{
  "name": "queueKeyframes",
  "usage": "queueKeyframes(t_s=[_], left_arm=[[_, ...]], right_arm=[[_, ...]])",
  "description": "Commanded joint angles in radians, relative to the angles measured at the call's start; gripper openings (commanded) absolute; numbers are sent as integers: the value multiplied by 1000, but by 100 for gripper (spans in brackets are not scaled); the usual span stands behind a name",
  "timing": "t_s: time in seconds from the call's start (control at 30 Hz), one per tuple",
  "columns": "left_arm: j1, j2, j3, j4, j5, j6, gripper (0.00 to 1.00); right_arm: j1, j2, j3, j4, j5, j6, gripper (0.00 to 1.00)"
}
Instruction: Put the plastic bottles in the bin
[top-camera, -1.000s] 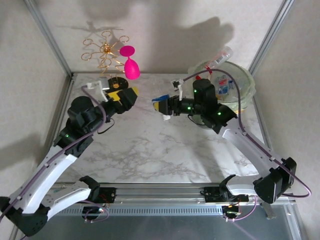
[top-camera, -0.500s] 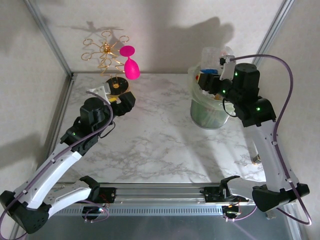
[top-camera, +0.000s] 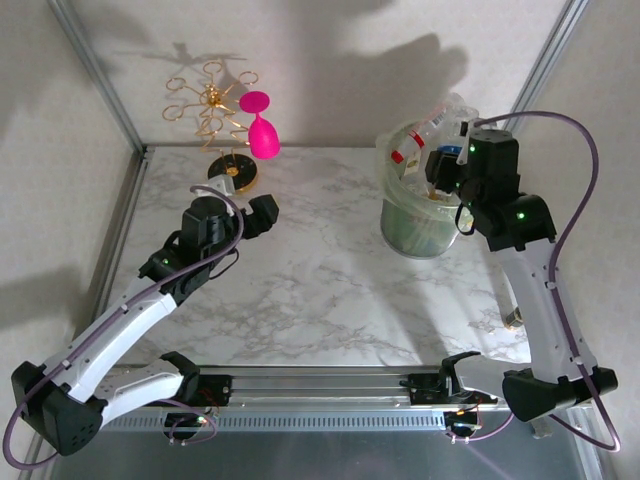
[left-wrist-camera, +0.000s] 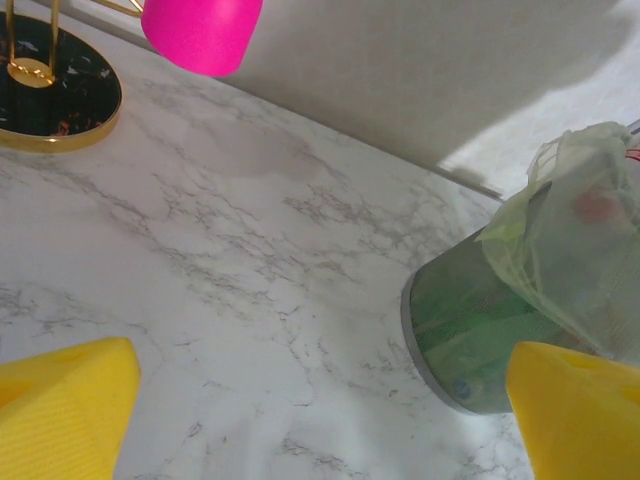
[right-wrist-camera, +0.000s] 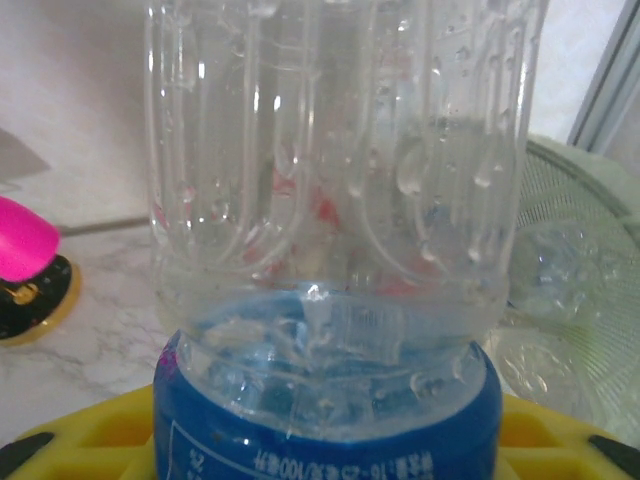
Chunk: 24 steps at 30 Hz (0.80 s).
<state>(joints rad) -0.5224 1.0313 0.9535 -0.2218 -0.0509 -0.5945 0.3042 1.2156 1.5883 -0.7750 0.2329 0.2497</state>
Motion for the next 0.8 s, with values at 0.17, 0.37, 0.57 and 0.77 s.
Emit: queueKeyframes(t_s=[0.17, 0.37, 0.57, 0.77], left_arm=[[-8, 0, -2, 18, 23, -3, 94], [-9, 1, -2, 21, 31, -5, 94], [-8, -2, -5, 17, 33, -5, 94], [-8, -6, -5, 12, 29, -2, 94]], right_arm=[[-15, 7, -58, 1, 126, -16, 41], [-76, 14, -76, 61, 174, -19, 44], [-136, 74, -57, 96, 148, -6, 48], [-147, 131, 16, 83, -37, 423, 46]])
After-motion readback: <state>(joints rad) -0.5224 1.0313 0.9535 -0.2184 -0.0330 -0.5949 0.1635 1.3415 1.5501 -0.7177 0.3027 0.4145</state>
